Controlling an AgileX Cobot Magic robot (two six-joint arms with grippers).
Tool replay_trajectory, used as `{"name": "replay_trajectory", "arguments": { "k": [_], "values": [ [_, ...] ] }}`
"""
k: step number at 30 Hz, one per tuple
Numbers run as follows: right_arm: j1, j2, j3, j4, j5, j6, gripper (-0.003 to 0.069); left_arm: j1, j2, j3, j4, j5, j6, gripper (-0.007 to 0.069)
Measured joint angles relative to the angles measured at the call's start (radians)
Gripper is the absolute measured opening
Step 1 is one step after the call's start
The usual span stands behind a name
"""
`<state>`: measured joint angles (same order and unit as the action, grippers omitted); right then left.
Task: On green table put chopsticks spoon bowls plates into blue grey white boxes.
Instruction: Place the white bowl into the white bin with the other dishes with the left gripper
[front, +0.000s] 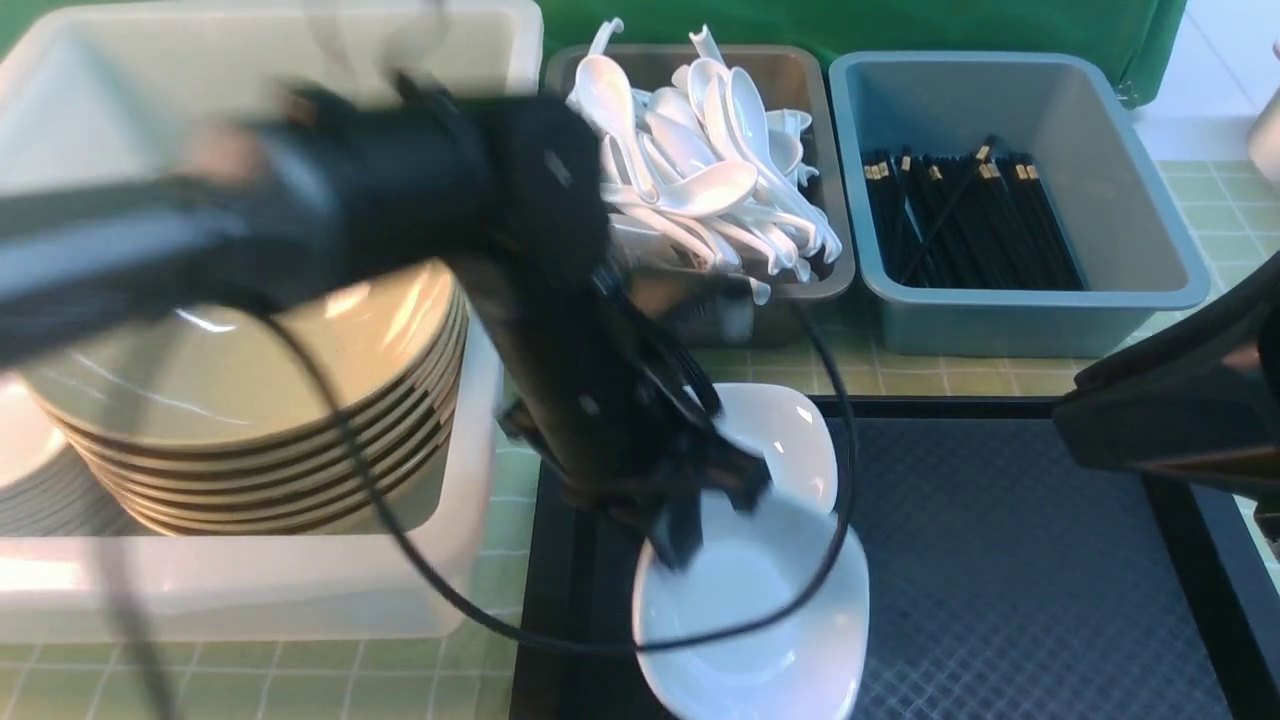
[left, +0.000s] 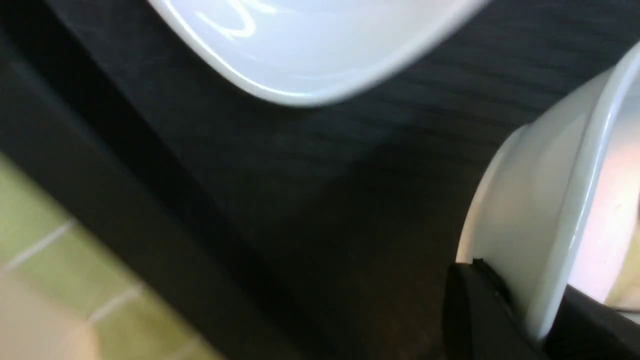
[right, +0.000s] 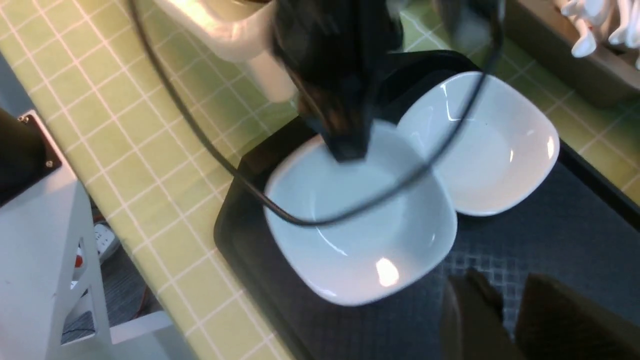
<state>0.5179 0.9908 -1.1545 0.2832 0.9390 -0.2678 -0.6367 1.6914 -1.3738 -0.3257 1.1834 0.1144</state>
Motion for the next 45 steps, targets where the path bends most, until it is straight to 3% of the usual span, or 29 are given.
{"name": "replay_trajectory", "arguments": {
  "k": [4, 7, 9, 11, 12, 16, 18, 21, 26, 39, 45],
  "values": [
    [0.000, 0.000, 0.000, 0.024, -0.049, -0.044, 0.0161, 0.076, -0.182, -0.016, 0.027, 0.038, -0.021, 0.0015],
    [0.002, 0.016, -0.001, 0.165, -0.096, -0.186, 0.0162, 0.229, -0.341, -0.016, 0.076, 0.049, -0.047, 0.0015],
    [0.028, 0.069, -0.031, 0.277, -0.096, -0.318, 0.0162, 0.380, -0.453, -0.016, 0.108, 0.058, -0.051, 0.0015],
    [0.062, 0.127, -0.076, 0.326, -0.078, -0.366, 0.0162, 0.508, -0.510, -0.016, 0.119, 0.064, -0.050, 0.0015],
    [0.097, 0.188, -0.135, 0.342, -0.056, -0.387, 0.0162, 0.630, -0.543, -0.016, 0.127, 0.070, -0.043, 0.0015],
    [0.173, 0.317, -0.236, 0.348, -0.014, -0.399, 0.0155, 0.884, -0.568, -0.016, 0.135, 0.077, -0.030, 0.0015],
    [0.241, 0.428, -0.334, 0.350, 0.003, -0.406, 0.0101, 1.054, -0.550, -0.016, 0.153, 0.074, -0.062, 0.0015],
    [0.280, 0.499, -0.397, 0.352, 0.009, -0.409, 0.0048, 1.157, -0.510, -0.016, 0.207, 0.072, -0.114, 0.0015],
    [0.300, 0.559, -0.434, 0.354, 0.014, -0.410, 0.0022, 1.188, -0.374, -0.016, 0.326, 0.076, -0.207, 0.0015],
    [0.300, 0.561, -0.440, 0.352, 0.014, -0.407, 0.0022, 1.188, -0.159, -0.016, 0.274, 0.063, -0.254, 0.0022],
    [0.300, 0.561, -0.440, 0.352, 0.014, -0.391, 0.0022, 1.162, -0.155, -0.016, 0.293, 0.060, -0.264, 0.0140]
  ]
}}
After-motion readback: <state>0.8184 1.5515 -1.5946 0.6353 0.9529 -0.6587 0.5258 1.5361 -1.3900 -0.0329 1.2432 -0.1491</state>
